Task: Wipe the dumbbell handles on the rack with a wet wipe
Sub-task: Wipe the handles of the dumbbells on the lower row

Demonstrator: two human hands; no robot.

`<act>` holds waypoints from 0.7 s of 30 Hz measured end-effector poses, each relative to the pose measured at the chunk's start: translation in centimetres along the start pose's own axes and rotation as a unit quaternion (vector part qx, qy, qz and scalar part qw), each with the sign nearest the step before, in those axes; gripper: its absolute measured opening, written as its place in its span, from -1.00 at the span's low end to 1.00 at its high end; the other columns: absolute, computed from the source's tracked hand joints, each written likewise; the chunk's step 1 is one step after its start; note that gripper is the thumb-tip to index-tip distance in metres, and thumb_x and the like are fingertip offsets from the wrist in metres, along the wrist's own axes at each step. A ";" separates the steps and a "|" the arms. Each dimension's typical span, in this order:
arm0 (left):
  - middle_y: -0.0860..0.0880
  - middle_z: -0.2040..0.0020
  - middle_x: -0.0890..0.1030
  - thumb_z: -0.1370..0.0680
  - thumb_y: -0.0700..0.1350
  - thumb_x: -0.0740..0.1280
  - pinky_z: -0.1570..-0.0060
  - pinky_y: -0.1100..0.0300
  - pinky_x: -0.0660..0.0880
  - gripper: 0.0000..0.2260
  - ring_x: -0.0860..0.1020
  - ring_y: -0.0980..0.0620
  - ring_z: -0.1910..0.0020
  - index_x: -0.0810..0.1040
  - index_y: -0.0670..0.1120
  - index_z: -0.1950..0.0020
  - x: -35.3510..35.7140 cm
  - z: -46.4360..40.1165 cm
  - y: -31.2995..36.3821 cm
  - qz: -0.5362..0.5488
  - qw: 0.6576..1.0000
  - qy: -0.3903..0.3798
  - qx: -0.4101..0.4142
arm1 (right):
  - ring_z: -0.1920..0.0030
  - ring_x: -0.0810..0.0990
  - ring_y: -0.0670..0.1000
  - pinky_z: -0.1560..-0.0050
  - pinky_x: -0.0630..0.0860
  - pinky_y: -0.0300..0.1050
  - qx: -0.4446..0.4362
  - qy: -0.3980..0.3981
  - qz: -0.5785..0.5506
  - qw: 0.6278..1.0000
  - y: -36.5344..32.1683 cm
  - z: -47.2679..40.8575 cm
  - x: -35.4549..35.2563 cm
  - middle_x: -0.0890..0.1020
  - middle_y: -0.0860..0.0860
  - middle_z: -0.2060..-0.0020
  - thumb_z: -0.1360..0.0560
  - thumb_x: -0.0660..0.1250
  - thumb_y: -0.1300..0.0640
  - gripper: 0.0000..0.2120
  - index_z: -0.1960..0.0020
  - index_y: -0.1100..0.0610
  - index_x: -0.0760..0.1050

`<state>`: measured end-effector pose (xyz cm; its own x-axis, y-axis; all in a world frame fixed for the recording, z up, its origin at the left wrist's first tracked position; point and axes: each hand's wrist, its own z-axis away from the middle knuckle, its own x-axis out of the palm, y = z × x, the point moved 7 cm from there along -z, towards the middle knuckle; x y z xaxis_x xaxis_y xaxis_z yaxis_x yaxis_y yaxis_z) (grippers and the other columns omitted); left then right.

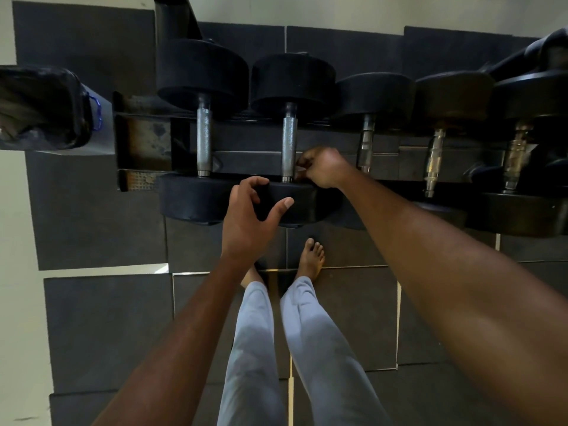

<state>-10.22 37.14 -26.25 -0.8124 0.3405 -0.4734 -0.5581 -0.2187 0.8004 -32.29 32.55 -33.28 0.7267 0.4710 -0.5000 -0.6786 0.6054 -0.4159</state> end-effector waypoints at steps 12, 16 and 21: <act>0.12 -0.06 0.46 -0.52 0.22 0.56 0.09 0.42 0.43 -0.51 0.51 0.18 0.00 0.50 0.08 -0.34 0.1 0.0 -0.1 0.000 1.000 0.004 0.001 | 0.03 0.68 -0.16 0.02 0.57 -0.22 -0.110 0.042 -0.059 0.991 -1.6 2.7 -2.8 0.74 -0.10 0.03 -0.53 0.56 0.01 -0.80 -0.12 0.04 0.76; 0.10 -0.09 0.47 -0.52 0.23 0.55 0.07 0.37 0.46 -0.50 0.51 0.17 -0.02 0.49 0.10 -0.35 0.1 -0.1 -0.1 -0.001 1.000 -0.001 0.003 | 0.08 0.68 -0.24 0.01 0.61 -0.19 -0.128 0.029 -0.045 0.990 -2.3 2.4 -1.2 0.74 -0.19 0.11 -0.44 0.63 -0.10 -0.79 -0.03 -0.08 0.75; 0.10 -0.08 0.47 -0.52 0.24 0.54 0.10 0.37 0.47 -0.50 0.52 0.16 -0.02 0.49 0.10 -0.36 0.1 -0.1 -0.2 -0.001 1.000 -0.004 0.004 | -0.03 0.65 -0.17 -0.06 0.59 -0.17 -0.180 0.006 0.054 0.982 -3.7 2.7 -1.5 0.74 -0.13 -0.02 -0.49 0.60 -0.03 -0.77 -0.13 -0.04 0.74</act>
<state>-10.23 37.12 -26.46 -0.8093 0.3488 -0.4725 -0.5590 -0.2104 0.8020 -30.63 31.32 -28.97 0.6490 0.5107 -0.5640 -0.7468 0.2860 -0.6004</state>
